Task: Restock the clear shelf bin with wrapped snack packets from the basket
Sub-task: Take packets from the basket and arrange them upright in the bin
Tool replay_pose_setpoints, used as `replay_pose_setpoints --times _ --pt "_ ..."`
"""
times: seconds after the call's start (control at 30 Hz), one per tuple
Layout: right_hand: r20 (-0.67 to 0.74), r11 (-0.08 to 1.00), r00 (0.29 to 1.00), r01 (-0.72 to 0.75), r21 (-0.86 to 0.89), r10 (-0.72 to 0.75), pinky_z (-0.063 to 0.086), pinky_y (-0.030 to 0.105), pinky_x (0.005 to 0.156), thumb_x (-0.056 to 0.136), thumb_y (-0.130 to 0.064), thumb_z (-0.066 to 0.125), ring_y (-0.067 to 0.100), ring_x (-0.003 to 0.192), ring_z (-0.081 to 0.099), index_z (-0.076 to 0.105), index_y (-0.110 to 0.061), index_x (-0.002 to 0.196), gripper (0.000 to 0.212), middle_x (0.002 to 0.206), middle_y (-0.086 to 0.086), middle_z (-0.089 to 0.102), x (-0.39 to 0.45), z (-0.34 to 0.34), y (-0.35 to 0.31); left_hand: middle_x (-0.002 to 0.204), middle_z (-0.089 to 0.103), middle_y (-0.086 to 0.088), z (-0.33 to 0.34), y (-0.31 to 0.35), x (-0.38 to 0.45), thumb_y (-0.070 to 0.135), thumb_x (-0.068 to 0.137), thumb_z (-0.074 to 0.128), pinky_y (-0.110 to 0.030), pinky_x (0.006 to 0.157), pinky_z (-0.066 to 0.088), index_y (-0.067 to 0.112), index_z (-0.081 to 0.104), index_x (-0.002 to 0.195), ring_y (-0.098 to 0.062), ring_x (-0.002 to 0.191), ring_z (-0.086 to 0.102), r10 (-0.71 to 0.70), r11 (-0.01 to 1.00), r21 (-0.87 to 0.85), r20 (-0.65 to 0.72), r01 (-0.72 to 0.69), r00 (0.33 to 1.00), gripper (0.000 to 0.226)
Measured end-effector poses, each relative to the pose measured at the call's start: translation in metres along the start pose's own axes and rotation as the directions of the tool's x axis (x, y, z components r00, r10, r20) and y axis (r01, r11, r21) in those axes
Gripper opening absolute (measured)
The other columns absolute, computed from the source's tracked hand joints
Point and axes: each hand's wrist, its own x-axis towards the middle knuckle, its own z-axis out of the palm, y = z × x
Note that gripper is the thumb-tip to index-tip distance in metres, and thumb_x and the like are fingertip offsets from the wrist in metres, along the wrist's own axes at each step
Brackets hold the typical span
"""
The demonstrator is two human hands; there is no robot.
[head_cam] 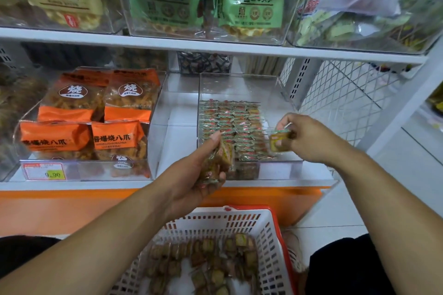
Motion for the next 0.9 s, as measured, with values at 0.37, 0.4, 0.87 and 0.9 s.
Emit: replay_pose_setpoints --times 0.37,0.4,0.87,0.9 --pt "0.343 0.956 0.898 -0.223 -0.189 0.277 0.044 0.018 0.069 0.094 0.0 0.059 0.014 0.097 0.059 0.077 -0.008 0.106 0.023 0.109 0.001 0.066 0.032 0.022 -0.001 0.119 0.073 -0.019 -0.004 -0.004 0.002 0.052 0.057 0.095 -0.025 0.06 0.058 0.012 0.081 0.105 -0.02 0.079 0.066 -0.015 0.999 -0.032 0.019 0.015 1.0 0.064" --pt "0.352 0.949 0.889 -0.226 -0.22 0.294 0.047 0.021 0.074 0.095 0.0 0.057 0.015 0.096 0.057 0.074 -0.007 0.112 0.025 0.112 0.003 0.065 0.034 0.023 -0.002 0.12 0.072 -0.02 -0.005 -0.004 0.002 0.052 0.058 0.095 -0.025 0.061 0.058 0.013 0.081 0.103 -0.021 0.083 0.065 -0.017 0.999 -0.029 0.019 0.018 1.0 0.062" --pt "0.385 0.879 0.804 -0.33 -0.345 0.453 0.041 0.025 0.057 0.094 -0.001 0.05 0.024 0.08 0.056 0.062 -0.006 0.095 0.013 0.099 0.01 0.058 0.048 0.038 0.001 0.11 0.076 -0.019 -0.008 -0.003 0.007 0.049 0.064 0.09 -0.026 0.061 0.06 0.008 0.077 0.109 -0.019 0.071 0.067 -0.033 0.999 -0.021 -0.038 0.032 0.999 0.062" --pt "0.394 0.878 0.793 -0.357 -0.319 0.465 0.036 0.025 0.054 0.091 0.001 0.052 0.021 0.069 0.049 0.058 -0.006 0.083 0.013 0.086 0.009 0.053 0.047 0.038 0.001 0.11 0.076 -0.019 -0.009 -0.003 0.008 0.049 0.066 0.089 -0.026 0.062 0.06 0.008 0.076 0.111 -0.019 0.072 0.067 -0.034 0.999 -0.02 -0.041 0.033 0.999 0.062"
